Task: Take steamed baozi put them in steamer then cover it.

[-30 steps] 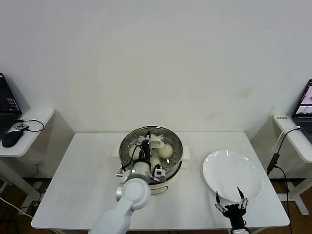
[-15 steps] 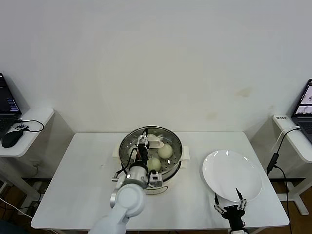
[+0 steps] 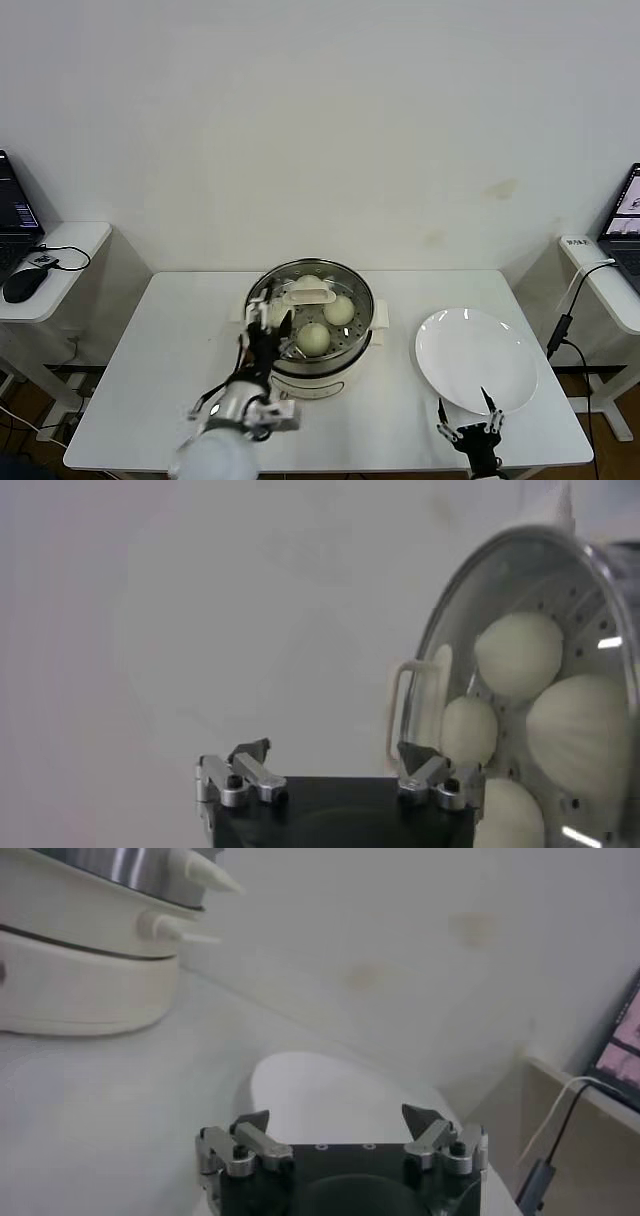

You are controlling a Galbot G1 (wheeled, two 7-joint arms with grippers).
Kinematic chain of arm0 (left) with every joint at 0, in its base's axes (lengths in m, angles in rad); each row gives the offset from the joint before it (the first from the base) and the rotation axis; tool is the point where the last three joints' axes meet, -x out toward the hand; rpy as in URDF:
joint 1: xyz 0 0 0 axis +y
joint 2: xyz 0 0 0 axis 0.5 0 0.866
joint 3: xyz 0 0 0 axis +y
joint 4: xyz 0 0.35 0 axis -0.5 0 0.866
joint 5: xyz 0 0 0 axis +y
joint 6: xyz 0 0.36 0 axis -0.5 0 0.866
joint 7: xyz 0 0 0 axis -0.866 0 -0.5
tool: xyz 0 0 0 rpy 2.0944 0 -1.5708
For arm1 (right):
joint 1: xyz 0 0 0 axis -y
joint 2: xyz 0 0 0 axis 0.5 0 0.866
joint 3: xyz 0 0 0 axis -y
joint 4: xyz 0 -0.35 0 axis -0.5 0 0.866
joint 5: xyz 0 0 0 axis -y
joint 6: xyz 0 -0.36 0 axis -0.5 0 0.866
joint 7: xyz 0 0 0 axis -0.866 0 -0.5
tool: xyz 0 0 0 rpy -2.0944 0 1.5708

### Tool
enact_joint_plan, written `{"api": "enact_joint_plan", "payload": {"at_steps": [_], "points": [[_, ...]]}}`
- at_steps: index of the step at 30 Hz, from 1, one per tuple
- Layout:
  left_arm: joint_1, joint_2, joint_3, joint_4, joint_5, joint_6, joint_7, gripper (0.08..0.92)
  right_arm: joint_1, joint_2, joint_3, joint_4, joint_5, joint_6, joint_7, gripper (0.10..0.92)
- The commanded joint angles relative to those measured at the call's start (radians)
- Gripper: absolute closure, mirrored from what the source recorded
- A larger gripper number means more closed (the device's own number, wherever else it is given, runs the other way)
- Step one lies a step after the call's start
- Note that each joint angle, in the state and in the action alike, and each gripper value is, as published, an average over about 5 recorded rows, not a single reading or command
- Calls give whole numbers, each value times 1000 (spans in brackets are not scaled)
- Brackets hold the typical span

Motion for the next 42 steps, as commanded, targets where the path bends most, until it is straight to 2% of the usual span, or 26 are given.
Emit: {"api": "enact_joint_plan", "payload": {"at_steps": [1, 5, 14, 24, 42], "points": [[399, 13, -451, -49, -989, -392, -288, 177, -21, -31, -29, 31, 145, 71, -30, 202], [497, -19, -485, 38, -1170, -545, -328, 177, -61, -82, -60, 53, 224, 77, -41, 203], [596, -50, -461, 107, -1360, -681, -340, 177, -152, -214, -54, 103, 363, 28, -72, 203], [641, -54, -464, 157, -1416, -709, -300, 177, -179, -230, -54, 137, 442, -12, -96, 203], [644, -58, -442, 181, -1372, -706, -294, 177, -208, -222, -85, 172, 439, -57, -97, 203]]}}
